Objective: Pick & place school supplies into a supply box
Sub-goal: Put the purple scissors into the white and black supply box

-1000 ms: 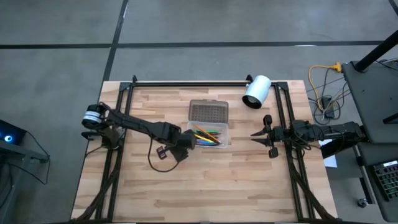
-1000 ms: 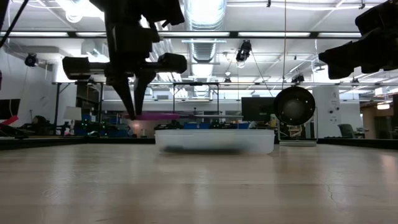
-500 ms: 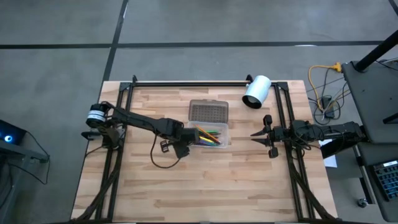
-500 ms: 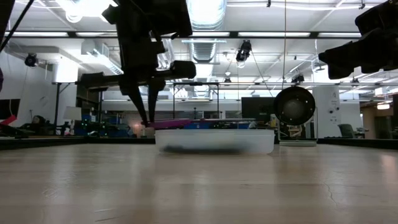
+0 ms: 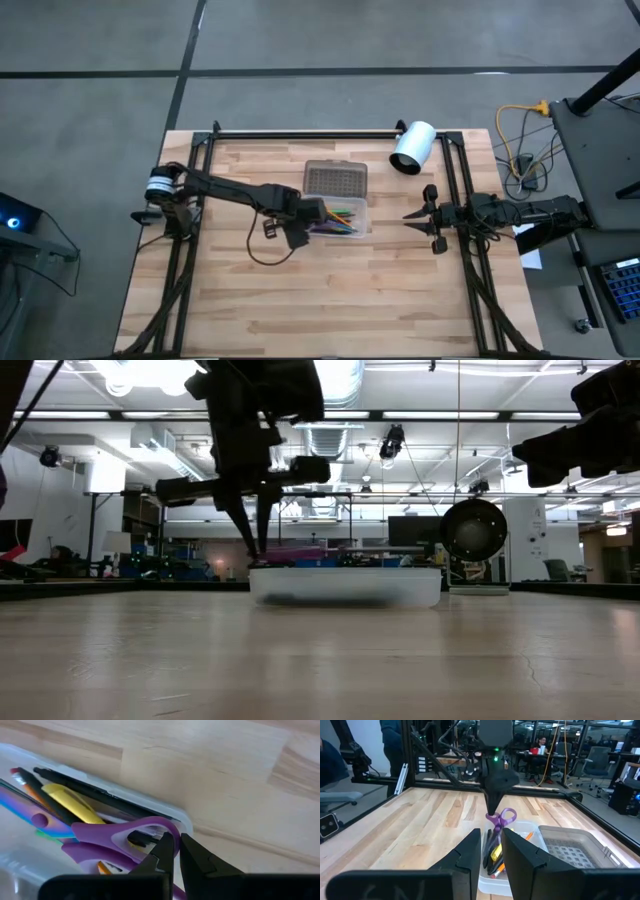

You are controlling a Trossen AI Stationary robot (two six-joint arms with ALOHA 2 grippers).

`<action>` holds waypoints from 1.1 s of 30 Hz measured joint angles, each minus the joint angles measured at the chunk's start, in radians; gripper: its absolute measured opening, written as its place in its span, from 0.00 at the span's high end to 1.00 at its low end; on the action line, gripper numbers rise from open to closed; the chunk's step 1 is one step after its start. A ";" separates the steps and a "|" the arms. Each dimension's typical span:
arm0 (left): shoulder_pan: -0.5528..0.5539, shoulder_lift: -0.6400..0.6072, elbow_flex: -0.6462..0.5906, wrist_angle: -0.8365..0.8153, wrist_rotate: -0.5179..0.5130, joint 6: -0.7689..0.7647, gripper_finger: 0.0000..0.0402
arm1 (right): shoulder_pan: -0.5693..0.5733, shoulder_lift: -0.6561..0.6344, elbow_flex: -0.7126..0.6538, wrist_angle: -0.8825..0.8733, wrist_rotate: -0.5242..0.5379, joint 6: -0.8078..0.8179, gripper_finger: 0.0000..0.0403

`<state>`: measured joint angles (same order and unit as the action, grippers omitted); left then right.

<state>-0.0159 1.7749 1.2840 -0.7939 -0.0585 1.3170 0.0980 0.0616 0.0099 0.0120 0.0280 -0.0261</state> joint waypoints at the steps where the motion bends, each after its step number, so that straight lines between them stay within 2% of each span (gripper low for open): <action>1: 0.004 0.018 0.018 -0.010 0.000 0.000 1.00 | 0.000 0.000 0.000 0.000 0.000 0.000 0.83; 7: 0.019 0.097 0.158 -0.080 -0.001 0.008 1.00 | 0.000 0.000 0.000 0.000 0.000 0.000 0.83; 11: 0.017 0.117 0.204 -0.107 0.008 0.010 1.00 | 0.000 0.000 0.000 0.000 0.000 0.000 0.83; 25: 0.058 0.118 0.177 -0.153 0.006 0.025 1.00 | 0.000 0.000 0.000 0.000 0.000 0.000 0.83; 33: 0.061 0.118 0.175 -0.180 0.008 0.109 1.00 | 0.000 0.000 0.000 0.000 0.000 0.000 0.83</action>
<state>0.0452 1.8931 1.4593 -0.9741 -0.0509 1.4263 0.0982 0.0616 0.0101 0.0120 0.0280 -0.0261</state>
